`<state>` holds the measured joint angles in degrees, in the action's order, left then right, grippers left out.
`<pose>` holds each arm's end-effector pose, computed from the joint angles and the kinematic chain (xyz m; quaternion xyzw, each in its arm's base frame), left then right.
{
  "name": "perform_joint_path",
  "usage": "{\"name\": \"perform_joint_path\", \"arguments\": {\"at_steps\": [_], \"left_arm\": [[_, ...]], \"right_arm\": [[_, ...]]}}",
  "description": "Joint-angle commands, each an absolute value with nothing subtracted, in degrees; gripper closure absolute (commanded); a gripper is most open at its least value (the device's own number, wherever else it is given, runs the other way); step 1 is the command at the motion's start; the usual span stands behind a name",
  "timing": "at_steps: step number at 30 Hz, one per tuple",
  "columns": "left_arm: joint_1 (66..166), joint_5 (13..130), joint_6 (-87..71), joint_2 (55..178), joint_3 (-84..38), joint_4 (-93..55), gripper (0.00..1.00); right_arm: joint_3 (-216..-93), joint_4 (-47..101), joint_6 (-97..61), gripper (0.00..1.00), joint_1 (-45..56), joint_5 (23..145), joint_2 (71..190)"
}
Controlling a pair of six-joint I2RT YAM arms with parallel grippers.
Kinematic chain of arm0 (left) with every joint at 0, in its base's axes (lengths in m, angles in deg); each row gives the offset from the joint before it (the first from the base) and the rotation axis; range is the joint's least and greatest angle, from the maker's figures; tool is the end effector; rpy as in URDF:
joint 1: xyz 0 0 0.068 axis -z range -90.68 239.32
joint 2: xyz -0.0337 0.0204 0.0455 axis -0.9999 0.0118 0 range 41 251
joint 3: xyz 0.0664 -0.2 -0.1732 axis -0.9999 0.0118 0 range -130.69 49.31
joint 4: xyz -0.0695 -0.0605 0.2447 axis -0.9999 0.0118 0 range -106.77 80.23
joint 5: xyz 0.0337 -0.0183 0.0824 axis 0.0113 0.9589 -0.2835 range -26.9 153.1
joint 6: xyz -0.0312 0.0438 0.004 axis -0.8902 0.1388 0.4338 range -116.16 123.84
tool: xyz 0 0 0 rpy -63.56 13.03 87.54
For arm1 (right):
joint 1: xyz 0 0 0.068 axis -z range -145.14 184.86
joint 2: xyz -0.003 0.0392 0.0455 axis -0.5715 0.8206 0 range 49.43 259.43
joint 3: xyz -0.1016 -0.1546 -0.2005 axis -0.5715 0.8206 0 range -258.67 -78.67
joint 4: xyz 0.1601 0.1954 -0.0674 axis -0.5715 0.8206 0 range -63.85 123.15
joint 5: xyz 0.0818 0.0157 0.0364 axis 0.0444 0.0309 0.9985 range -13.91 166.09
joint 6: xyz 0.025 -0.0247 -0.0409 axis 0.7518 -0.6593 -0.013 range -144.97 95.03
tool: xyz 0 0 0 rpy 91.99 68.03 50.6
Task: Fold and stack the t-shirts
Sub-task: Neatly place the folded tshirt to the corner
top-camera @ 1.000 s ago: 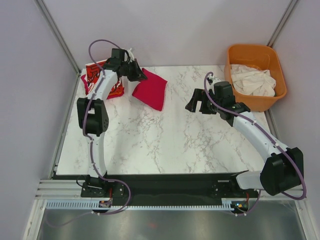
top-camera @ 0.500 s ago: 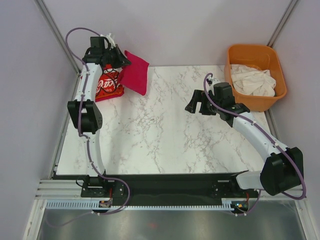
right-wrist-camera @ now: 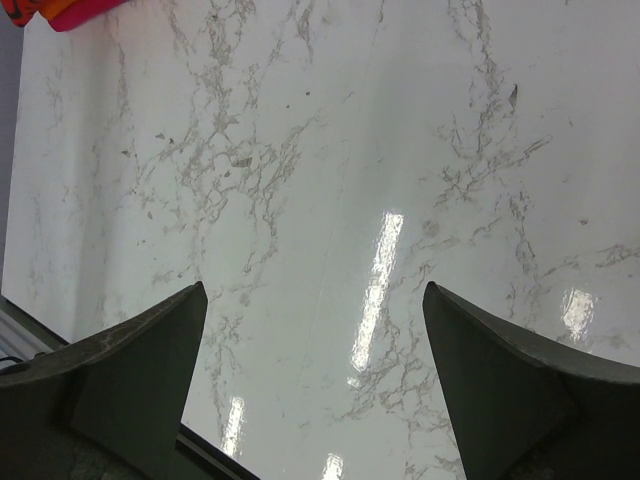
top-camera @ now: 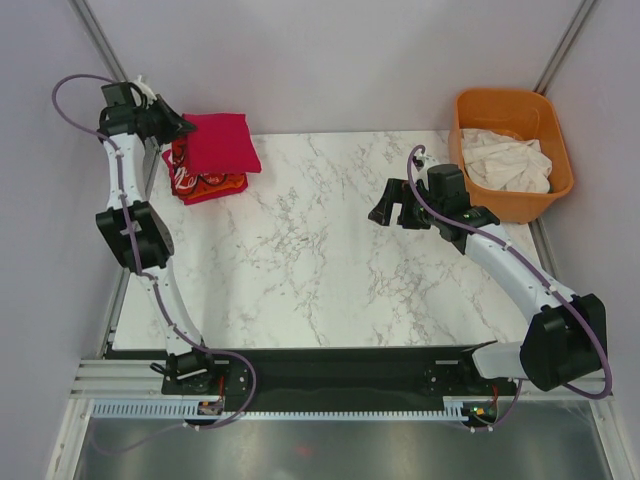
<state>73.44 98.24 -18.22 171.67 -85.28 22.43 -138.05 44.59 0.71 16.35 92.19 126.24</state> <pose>0.5023 0.1217 0.3308 -0.1442 0.8458 -0.2913 0.4230 0.2805 0.1044 0.2909 -0.0084 0.8840 0.2850 0.3704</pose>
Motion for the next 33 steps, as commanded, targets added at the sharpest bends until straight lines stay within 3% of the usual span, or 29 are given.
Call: {"name": "perform_joint_path", "arguments": {"at_steps": [1, 17, 27, 33], "left_arm": [[71.3, 102.2, -18.8, 168.9, -84.7, 21.7, 0.98], [67.9, 103.2, -21.2, 169.0, -93.4, 21.5, 0.98], [67.6, 102.3, -20.4, 170.2, -89.2, 21.5, 0.98], [67.3, 91.7, -17.3, 170.1, -82.7, 21.5, 0.98]], "right_arm": [[-137.7, 42.3, 0.9, 0.02, 16.5, 93.3, 126.5], [-137.9, 42.0, 1.1, 0.02, 16.4, 94.3, 127.7], [-137.8, 42.0, 1.2, 0.02, 16.5, 94.4, 127.7], [-137.3, 41.8, 1.1, 0.02, 16.4, 94.2, 127.4]]}}
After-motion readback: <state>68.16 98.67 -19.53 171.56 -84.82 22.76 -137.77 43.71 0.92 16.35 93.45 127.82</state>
